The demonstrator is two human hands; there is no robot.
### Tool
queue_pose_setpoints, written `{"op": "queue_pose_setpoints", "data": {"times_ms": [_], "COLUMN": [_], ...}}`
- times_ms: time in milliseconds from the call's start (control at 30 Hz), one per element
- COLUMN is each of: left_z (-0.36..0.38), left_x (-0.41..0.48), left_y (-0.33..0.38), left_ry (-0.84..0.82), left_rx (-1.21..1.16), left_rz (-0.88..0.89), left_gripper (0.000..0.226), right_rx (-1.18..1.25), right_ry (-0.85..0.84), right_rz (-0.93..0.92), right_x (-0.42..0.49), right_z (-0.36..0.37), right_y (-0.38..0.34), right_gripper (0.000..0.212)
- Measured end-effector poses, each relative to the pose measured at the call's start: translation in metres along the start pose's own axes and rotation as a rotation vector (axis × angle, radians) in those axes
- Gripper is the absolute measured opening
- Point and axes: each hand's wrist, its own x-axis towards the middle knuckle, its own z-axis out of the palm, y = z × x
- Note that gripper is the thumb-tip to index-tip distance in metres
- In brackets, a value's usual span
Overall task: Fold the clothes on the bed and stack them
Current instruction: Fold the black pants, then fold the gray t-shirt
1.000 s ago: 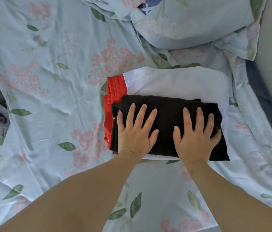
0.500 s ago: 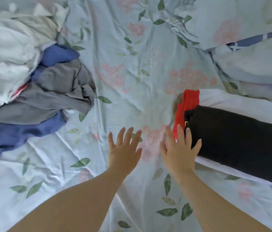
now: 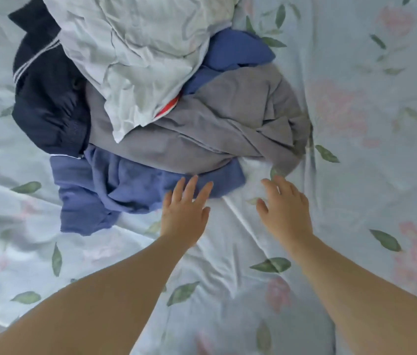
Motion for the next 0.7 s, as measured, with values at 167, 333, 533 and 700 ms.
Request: {"op": "queue_pose_setpoints", "data": {"times_ms": [167,333,533,700], "left_z": [-0.007,-0.010,-0.015,-0.043], "left_x": [0.053,0.087,0.082,0.034], "left_y": [-0.040,-0.059,-0.068,-0.054], "left_ry": [0.046,-0.012,0.017,0.000], "left_rx": [-0.095,-0.222,-0.484,-0.563], "left_rz": [-0.083,-0.138,-0.126,-0.238], "left_gripper": [0.053,0.027,0.012,0.014], "right_rx": [0.054,0.028,0.194,0.487], "right_ry": [0.114,0.009,-0.007,-0.067], "right_rz": [0.051,0.206,0.192,0.105], "right_x": [0.057,0.105,0.092,0.031], "right_z": [-0.005,-0.017,-0.022,-0.034], "right_y": [-0.027,-0.047,-0.047,-0.043], "right_gripper": [0.054,0.059,0.021,0.007]}}
